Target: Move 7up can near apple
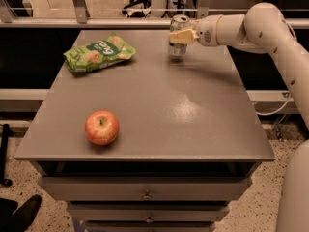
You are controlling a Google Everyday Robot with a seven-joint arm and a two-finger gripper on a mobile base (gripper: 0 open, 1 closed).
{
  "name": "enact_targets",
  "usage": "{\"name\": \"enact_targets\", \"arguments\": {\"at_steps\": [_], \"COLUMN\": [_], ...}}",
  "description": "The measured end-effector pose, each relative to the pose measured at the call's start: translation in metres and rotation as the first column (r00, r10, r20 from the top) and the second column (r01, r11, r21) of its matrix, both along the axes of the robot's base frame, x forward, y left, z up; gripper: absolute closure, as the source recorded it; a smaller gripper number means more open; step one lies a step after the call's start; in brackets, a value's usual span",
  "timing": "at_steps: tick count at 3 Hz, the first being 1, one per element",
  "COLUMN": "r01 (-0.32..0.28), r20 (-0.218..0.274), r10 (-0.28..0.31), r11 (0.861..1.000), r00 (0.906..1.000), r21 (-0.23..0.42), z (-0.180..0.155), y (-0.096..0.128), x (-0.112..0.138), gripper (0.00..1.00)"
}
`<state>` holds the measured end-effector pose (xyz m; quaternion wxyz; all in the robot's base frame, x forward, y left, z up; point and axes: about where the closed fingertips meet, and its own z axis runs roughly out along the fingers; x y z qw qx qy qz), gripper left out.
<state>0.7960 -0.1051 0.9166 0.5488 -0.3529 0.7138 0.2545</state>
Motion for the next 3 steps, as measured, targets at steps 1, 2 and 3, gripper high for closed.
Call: {"name": "enact_targets", "arguments": {"at_steps": [1,2,3], "r01": [-0.138,-0.271,-0.379], "r20": [0.014,0.022,0.012], "r10": [0.137,0.271,0.380], "r11": [0.990,0.961,0.919], "r00": [0.9904,0.9624,0.9249], "r21": [0.028,0.059,0.106], "z": [0.012,0.021,0.023], "y": [0.021,0.040,0.057], "x": [-0.048,-0.107,-0.162], "gripper": [1.00,1.00,1.00]}}
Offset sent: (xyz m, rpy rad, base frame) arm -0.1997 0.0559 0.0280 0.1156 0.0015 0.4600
